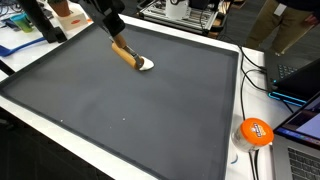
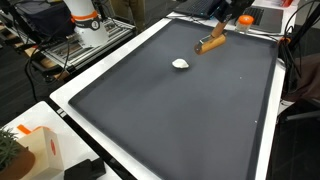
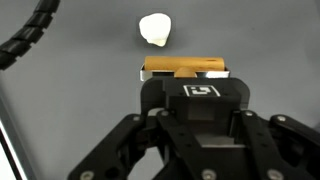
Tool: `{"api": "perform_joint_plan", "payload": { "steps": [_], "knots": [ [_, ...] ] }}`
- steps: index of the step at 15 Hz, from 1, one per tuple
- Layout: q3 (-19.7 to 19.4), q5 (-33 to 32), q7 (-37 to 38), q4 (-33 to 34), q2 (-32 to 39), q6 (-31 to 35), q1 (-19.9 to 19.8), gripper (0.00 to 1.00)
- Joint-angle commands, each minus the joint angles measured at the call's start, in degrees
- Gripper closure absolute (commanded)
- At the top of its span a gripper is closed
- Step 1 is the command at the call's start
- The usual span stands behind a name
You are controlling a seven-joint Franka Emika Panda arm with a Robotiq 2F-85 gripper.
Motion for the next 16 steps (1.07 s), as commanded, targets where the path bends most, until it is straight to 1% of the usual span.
{"api": "perform_joint_plan", "payload": {
  "steps": [1,3,6,7,11,12,13,15,16],
  "knots": [
    [0.4,2.0,5.8,-2.9,-3.9,-0.1,0.2,0.78],
    [0.2,1.9,9.0,-3.2,-5.0,-0.6,0.4,0.78],
    [0.0,2.0,14.3,-3.6,-6.0,1.3,0.6,0.78],
    [0.2,0.7,11.1,-0.4,-3.5,0.3,0.7,0.53],
    [0.2,0.7,13.2,-1.0,-4.1,0.6,0.7,0.53],
    [0.2,0.7,13.2,-1.1,-4.1,0.7,0.7,0.78],
    [-0.3,-0.1,12.7,-1.5,-4.1,0.2,0.8,0.78],
    [-0.7,-2.1,7.0,-3.2,-4.9,-3.4,0.2,0.78],
    [-0.4,-2.7,2.4,-4.3,-5.7,-5.1,-0.4,0.78]
  ]
}}
